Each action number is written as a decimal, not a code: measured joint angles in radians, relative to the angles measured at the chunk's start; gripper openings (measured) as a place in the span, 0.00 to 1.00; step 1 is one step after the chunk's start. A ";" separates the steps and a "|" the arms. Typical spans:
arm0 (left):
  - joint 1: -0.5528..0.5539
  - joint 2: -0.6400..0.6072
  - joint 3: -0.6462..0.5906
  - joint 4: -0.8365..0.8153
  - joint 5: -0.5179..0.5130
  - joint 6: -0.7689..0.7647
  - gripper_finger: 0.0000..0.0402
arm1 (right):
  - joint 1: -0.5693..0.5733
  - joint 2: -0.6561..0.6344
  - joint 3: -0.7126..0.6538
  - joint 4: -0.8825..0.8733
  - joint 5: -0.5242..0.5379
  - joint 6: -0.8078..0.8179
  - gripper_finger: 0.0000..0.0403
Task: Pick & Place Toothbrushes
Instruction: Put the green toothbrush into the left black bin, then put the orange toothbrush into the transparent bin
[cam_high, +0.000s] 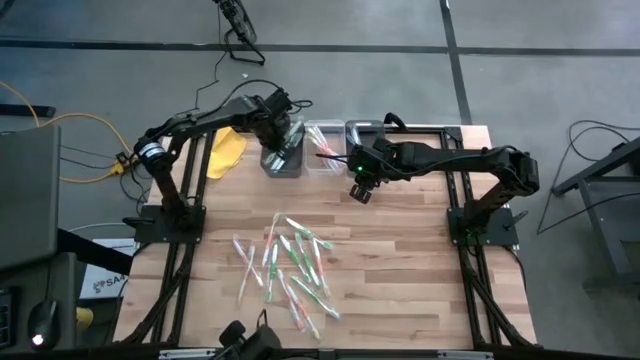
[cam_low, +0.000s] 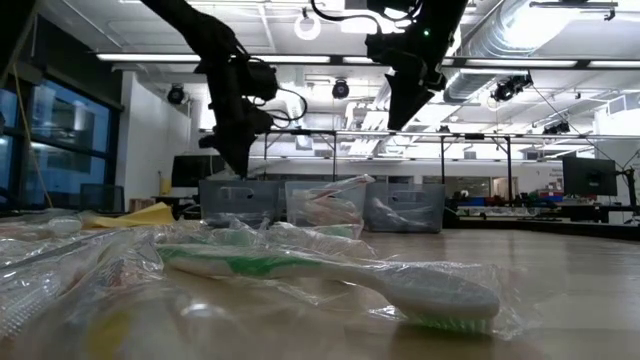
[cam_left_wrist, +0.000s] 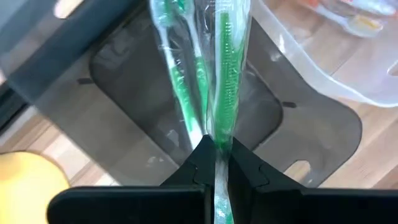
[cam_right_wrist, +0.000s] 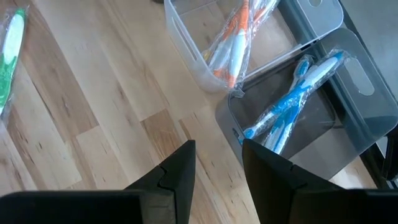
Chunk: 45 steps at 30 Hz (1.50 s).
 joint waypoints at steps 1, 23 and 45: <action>0.000 0.008 0.000 0.000 0.000 -0.001 0.02 | 0.000 0.000 0.000 0.000 0.000 0.000 0.31; -0.001 0.020 0.000 -0.051 -0.007 0.039 0.28 | 0.000 0.000 0.000 -0.004 0.000 0.008 0.31; -0.001 -0.188 0.000 -0.110 -0.040 0.105 0.32 | 0.000 0.000 0.000 -0.053 0.001 0.060 0.31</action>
